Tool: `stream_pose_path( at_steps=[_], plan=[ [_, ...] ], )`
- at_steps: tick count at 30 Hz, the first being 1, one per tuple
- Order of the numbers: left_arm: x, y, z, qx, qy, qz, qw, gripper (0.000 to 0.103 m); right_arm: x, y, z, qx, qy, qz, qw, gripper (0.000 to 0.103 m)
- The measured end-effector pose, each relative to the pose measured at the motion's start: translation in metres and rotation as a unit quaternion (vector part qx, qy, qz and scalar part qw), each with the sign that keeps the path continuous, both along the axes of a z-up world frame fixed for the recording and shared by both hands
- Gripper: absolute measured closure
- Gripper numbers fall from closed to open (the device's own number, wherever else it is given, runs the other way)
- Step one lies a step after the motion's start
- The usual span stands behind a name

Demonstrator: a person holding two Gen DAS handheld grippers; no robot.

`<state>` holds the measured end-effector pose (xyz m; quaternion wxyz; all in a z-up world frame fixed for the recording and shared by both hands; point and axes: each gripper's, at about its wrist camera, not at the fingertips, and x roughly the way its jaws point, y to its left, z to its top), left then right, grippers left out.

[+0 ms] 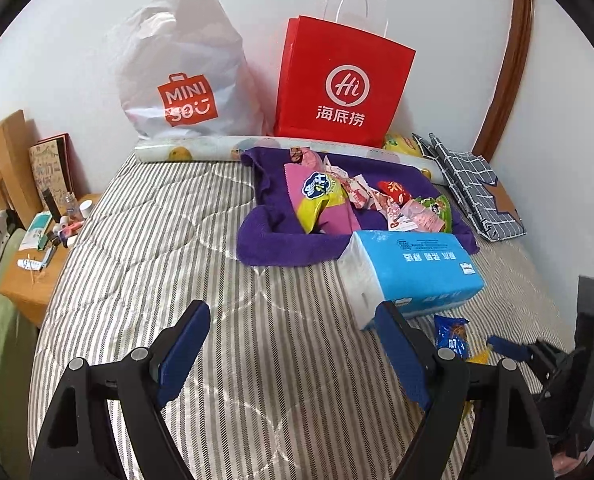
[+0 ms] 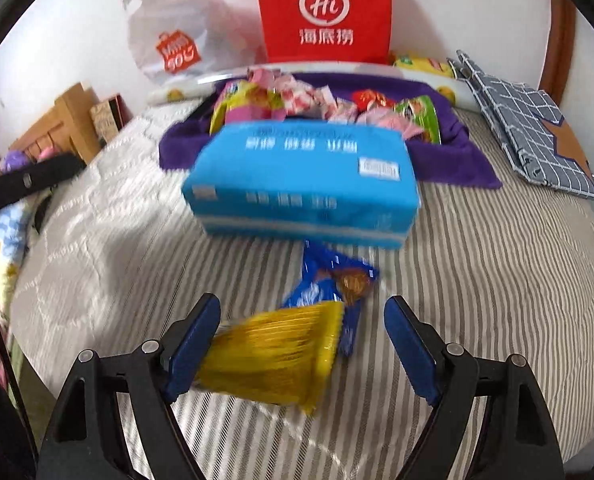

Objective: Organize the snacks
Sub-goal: 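Move both grippers back toward the yellow chip bag and blue biscuit packet, then grasp the yellow chip bag with the right gripper while the left grasps the blue biscuit packet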

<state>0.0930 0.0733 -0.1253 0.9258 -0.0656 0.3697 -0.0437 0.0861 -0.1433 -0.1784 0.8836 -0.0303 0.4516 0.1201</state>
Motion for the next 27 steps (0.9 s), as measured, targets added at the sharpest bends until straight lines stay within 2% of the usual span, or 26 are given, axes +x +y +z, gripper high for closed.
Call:
stream_pose_path(
  at_steps=[15, 17, 18, 24, 27],
  plan=[
    [0.000, -0.006, -0.009, -0.006, 0.010, -0.007, 0.9999, 0.020, -0.040, -0.009, -0.021, -0.013, 0.005, 0.003, 1.000, 0.019],
    [0.000, -0.009, -0.010, -0.012, 0.012, -0.011, 0.9998, 0.020, -0.042, -0.010, -0.024, -0.008, 0.002, 0.003, 1.000, 0.024],
    [0.000, -0.011, -0.011, -0.013, 0.012, -0.014, 0.9997, 0.020, -0.043, -0.010, -0.027, -0.007, -0.001, 0.004, 1.000, 0.034],
    [0.000, -0.028, -0.020, 0.000, 0.020, -0.040, 0.9990, 0.020, -0.047, -0.020, -0.025, 0.005, -0.031, -0.008, 0.999, 0.043],
    [0.001, -0.039, -0.029, 0.005, 0.031, -0.053, 0.9981, 0.019, -0.047, -0.034, -0.018, 0.013, -0.038, -0.023, 0.999, 0.043]
  ],
)
